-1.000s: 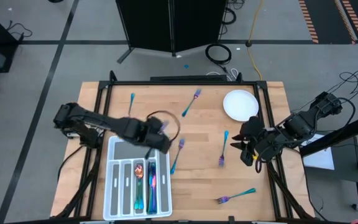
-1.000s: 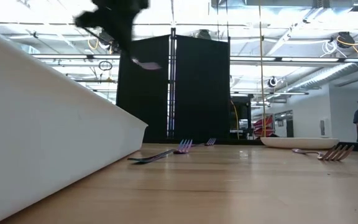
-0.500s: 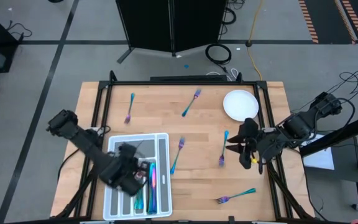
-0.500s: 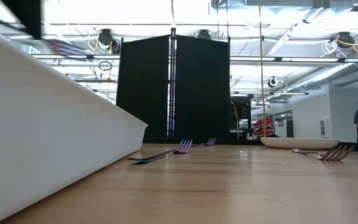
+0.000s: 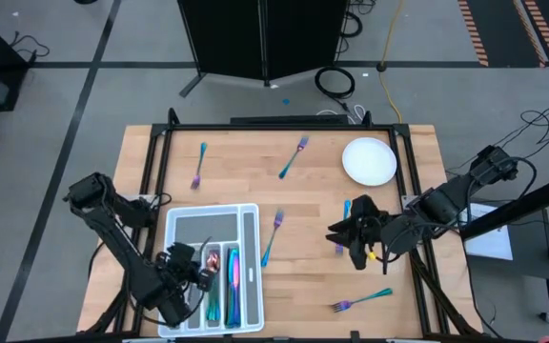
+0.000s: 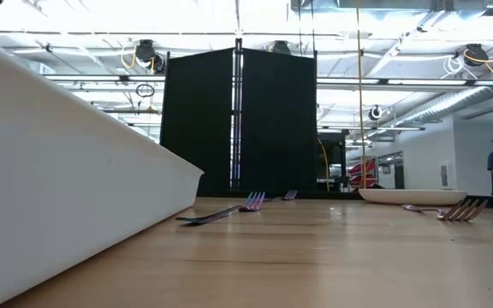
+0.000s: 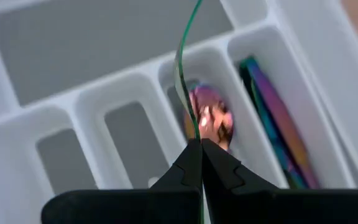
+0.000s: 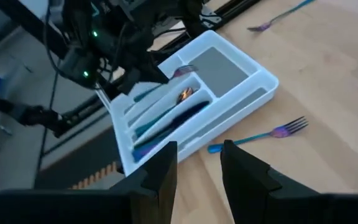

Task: Sort silverware
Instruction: Put the middle iridescent fork into the cutlery tray

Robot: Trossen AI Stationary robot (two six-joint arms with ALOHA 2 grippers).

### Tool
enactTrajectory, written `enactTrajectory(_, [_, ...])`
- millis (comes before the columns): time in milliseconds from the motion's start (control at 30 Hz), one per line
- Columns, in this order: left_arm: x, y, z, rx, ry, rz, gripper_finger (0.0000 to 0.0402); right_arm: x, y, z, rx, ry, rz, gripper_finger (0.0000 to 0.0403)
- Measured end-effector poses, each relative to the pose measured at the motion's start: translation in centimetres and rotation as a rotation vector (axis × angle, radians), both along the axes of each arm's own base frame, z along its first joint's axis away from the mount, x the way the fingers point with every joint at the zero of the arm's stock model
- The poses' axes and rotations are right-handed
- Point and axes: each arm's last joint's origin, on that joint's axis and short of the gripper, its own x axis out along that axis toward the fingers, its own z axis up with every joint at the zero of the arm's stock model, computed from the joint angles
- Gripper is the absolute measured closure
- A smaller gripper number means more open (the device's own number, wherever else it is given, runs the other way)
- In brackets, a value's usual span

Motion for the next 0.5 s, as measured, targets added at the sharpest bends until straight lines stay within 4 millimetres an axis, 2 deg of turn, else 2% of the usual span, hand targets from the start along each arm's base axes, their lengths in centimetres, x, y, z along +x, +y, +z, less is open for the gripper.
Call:
enactTrajectory(200, [-0.7,-0.5,-2.2,-0.080,-0.012,-0.041,0.0400,1.0,0.7,-0.3,0.100,-0.019,-0.042,0.0293])
enactTrajectory(500, [-0.9,-1.2,-2.8,-0.133,0.050,-0.072,0.0400,2.0,1.4,-1.2,0.114,0.005,-0.025,0.0293])
